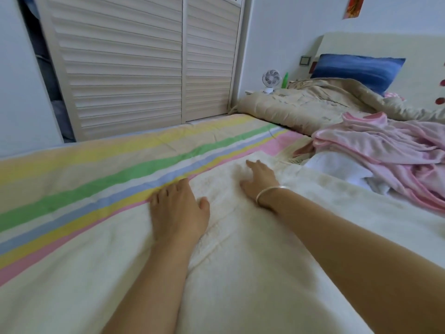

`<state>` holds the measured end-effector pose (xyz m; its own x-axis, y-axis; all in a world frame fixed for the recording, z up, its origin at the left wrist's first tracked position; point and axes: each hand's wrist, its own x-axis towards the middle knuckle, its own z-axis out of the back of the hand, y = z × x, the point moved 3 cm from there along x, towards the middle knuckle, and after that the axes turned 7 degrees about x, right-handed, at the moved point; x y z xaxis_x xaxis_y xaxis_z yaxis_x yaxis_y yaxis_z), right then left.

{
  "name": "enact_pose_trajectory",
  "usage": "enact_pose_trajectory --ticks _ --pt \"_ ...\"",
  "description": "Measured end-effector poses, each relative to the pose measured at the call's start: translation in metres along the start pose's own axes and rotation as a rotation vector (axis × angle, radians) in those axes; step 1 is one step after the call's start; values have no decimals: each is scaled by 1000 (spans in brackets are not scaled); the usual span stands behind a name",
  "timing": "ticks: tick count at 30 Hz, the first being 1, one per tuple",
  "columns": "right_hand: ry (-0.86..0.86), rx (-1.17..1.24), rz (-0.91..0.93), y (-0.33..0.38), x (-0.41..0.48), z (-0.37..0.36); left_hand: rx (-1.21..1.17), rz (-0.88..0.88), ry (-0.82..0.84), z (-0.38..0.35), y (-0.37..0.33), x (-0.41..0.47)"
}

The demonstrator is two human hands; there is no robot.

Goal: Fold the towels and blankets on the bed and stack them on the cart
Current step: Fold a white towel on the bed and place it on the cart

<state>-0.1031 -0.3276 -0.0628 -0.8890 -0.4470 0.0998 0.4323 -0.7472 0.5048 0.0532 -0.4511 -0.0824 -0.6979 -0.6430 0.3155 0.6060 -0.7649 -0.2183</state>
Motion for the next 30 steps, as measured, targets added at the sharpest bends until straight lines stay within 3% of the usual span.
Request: enact_pose_trajectory --ticks 2,4,7,10,14,18,23,27,30 --pt "82 -57 104 11 -47 -3 -112 10 -41 0 1 -5" --pt "124 -90 173 20 -95 -3 -377 48 -151 7 4 -13" --pt "134 -124 217 30 -151 0 -612 190 -210 26 17 -27" --pt "173 -108 171 37 -189 5 -457 203 -100 39 35 -42" --pt "257 -123 150 53 -229 14 -21 82 95 72 96 -59" --pt "252 -123 155 69 -259 16 315 196 324 110 175 -73" --pt "265 -41 177 94 -301 18 163 115 549 136 194 -98" --pt "207 137 172 103 -347 30 -89 -5 433 161 157 -130" --pt "163 453 6 98 -377 47 -239 -110 363 179 111 -162"
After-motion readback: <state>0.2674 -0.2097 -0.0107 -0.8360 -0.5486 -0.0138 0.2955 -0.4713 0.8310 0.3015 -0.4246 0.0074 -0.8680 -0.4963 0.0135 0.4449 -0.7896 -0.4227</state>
